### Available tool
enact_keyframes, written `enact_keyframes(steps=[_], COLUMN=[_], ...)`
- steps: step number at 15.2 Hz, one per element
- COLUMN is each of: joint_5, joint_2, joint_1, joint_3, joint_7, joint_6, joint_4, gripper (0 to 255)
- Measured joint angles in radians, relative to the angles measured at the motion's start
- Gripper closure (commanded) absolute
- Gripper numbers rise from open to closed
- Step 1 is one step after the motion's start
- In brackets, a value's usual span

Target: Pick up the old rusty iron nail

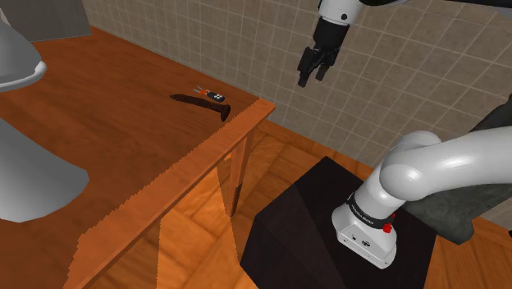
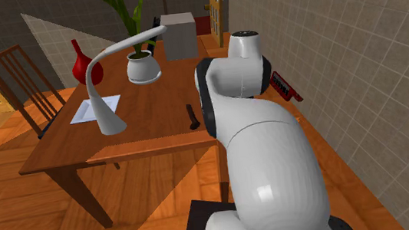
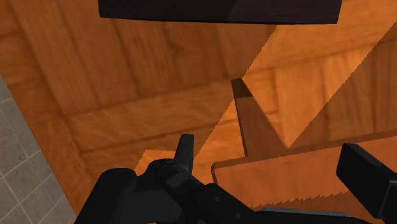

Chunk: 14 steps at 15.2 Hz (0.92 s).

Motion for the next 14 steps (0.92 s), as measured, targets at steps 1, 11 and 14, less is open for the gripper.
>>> enact_keyframes(steps=[1,11,14], joint_5=[0.000,0.031,0.026], joint_2=[0.000,0.287,0.387], joint_1=[0.000,0.058,0.071], joint_3=[0.000,0.093,0.119], joint_7=[0.000,0.013,0.012], joint_6=[0.000,0.187,0.238], joint_4=[0.000,0.133,0.193], gripper=[0,0,0])
